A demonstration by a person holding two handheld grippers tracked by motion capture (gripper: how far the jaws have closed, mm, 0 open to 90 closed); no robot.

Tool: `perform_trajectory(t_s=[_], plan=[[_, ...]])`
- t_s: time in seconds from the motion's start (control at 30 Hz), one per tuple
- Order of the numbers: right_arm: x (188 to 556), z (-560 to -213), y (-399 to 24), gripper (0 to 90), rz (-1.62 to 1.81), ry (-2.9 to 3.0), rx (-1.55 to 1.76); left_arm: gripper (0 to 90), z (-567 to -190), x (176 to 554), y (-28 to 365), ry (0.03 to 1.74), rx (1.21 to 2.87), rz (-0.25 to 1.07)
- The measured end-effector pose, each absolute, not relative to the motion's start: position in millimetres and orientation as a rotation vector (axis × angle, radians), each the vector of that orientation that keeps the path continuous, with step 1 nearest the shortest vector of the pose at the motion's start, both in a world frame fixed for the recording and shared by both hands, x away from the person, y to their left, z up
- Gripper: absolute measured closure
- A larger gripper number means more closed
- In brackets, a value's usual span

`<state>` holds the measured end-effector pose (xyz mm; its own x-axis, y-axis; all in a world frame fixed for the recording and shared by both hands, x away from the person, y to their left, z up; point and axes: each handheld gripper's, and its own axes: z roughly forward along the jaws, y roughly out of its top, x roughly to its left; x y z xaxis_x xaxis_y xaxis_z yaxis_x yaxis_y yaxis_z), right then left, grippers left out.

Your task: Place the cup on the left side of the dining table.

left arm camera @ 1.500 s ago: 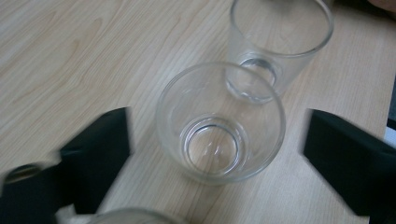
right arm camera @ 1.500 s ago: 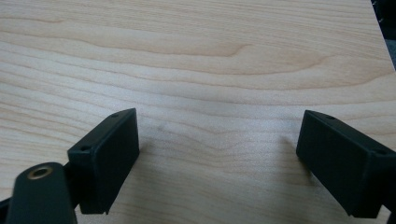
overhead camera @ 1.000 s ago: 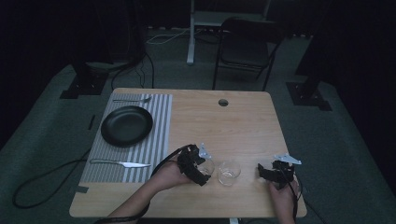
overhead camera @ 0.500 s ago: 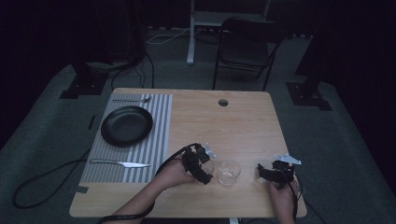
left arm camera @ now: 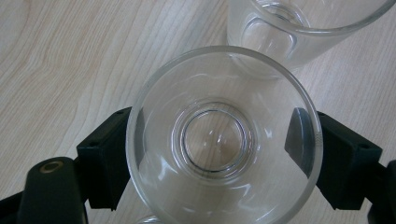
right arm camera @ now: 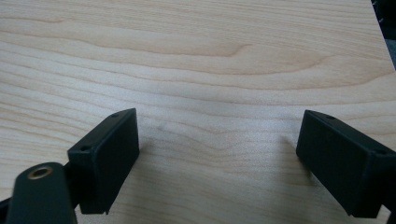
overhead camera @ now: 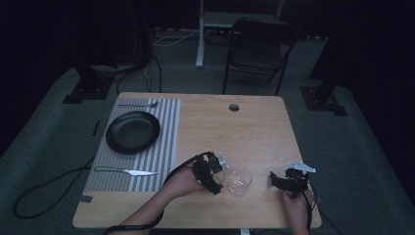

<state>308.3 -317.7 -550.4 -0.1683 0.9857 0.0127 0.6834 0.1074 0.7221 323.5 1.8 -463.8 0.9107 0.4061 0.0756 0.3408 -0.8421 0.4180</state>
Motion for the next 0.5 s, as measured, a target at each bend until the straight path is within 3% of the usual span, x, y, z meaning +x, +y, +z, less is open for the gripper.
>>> perform_trajectory(t_s=[0.5], plan=[[308, -550, -318, 12.7, 0.829, 1.909, 1.622, 18.7, -449, 339, 9, 0.628, 2.597, 0.256]])
